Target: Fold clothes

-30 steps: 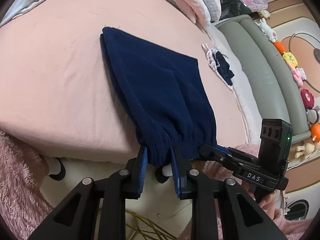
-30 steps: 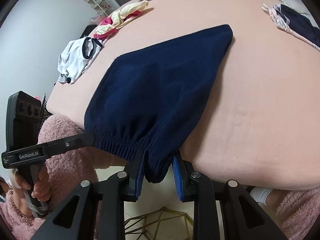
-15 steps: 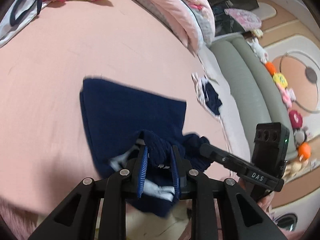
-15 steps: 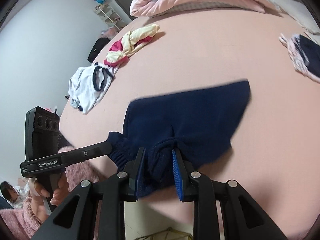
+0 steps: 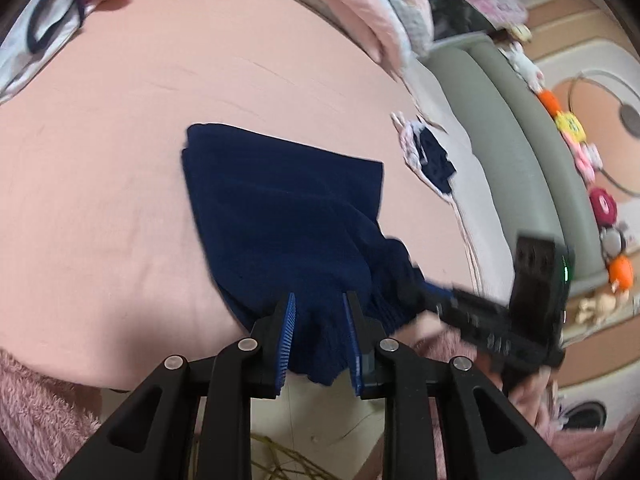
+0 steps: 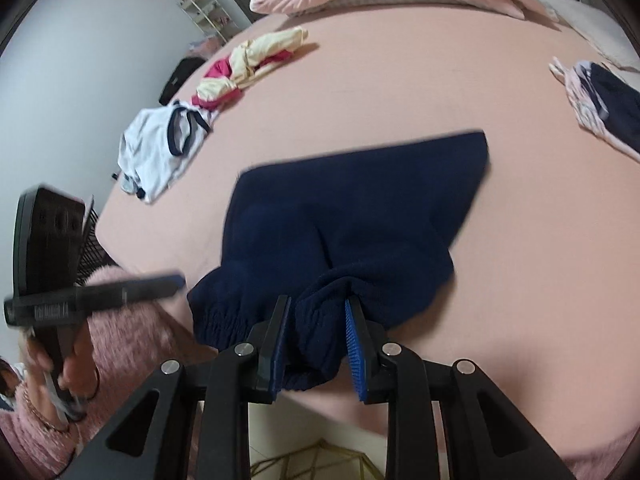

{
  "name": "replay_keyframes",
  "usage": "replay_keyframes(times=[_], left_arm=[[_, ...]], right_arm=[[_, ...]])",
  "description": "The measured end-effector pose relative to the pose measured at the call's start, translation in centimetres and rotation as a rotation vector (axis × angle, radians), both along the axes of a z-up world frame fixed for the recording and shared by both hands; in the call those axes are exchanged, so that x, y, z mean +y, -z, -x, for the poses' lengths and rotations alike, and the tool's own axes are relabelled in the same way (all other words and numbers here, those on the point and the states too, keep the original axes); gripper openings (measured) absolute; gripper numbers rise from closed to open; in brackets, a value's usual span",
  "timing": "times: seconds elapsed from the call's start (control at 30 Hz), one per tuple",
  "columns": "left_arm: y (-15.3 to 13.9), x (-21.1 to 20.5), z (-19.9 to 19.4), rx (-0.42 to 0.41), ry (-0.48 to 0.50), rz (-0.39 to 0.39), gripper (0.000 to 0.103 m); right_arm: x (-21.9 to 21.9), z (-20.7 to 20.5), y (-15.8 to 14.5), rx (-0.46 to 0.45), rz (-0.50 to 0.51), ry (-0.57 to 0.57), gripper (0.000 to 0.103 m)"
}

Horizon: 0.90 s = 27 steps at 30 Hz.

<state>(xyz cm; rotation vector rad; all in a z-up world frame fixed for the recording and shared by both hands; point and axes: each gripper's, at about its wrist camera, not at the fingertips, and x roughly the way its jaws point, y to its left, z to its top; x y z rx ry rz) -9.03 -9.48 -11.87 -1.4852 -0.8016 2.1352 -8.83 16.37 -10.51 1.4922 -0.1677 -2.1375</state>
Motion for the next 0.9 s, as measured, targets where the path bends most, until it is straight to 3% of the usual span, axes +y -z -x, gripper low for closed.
replay_keyframes(times=[0.1, 0.33, 0.43, 0.63, 0.73, 0.8, 0.9], left_arm=[[0.2, 0.3, 0.2, 0.001, -0.006, -0.031, 0.021], [-0.7, 1.7, 0.5, 0.072, 0.014, 0.014, 0.021], [-0.7, 2.2, 0.9, 0.098, 0.011, 0.067, 0.021], [2.7, 3.5, -0.2, -0.056, 0.038, 0.200, 0.021], [3.8, 4.1, -1.6, -0.122, 0.061, 0.254, 0.021], [4.0, 3.3, -2.6, -0.170, 0.025, 0.201, 0.021], [4.8, 1.9, -4.2, -0.231, -0.039, 0.016, 0.022]], right_arm=[[0.5, -0.9, 0.8, -0.021, -0.013, 0.010, 0.025], [1.8, -2.2, 2.6, -0.069, -0.022, 0.052, 0.025], [1.9, -2.6, 3.3, -0.081, -0.033, 0.052, 0.025], [2.6, -3.1, 3.9, -0.096, -0.021, 0.063, 0.025], [2.9, -3.3, 4.6, -0.120, -0.033, 0.062, 0.033], [3.0, -3.5, 5.2, -0.138, -0.045, 0.047, 0.035], [2.8, -3.8, 5.9, -0.153, -0.039, 0.023, 0.035]])
